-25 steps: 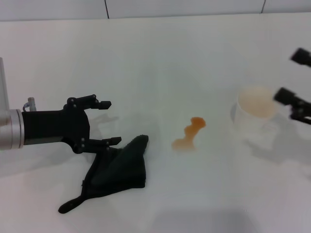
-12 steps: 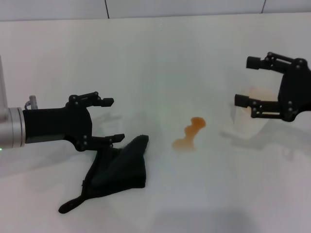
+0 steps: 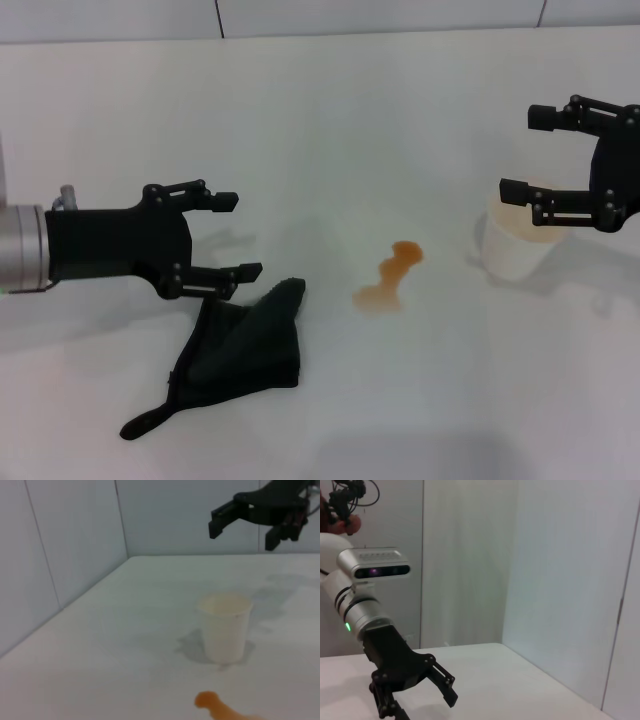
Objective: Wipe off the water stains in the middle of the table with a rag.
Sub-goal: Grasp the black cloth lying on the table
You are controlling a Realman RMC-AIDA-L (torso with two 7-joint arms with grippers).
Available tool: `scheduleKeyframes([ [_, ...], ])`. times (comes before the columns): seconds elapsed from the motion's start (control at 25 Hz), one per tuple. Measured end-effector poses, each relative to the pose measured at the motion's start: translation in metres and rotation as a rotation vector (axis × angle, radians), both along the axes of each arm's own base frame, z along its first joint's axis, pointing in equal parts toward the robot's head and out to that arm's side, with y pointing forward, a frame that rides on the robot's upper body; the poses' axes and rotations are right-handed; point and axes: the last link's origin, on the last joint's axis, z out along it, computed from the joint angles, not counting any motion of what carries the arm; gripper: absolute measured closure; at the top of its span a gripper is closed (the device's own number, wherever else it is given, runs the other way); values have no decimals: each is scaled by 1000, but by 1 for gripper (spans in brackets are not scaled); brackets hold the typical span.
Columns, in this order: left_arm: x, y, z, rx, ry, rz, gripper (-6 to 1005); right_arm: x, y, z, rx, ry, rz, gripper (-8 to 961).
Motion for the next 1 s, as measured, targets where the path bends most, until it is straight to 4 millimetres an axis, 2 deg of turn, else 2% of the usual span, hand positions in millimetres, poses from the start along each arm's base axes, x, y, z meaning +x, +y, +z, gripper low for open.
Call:
scheduleKeyframes([
  [0.36, 28, 9, 27, -145, 119, 181, 231, -14, 0, 0, -1, -20, 57, 110],
  [0.64, 37, 12, 20, -257, 296, 292, 232, -19, -1, -3, -13, -18, 80, 110],
  [1.0, 48, 15, 9, -332, 446, 312, 234, -23, -3, -8, -35, -17, 100, 109],
])
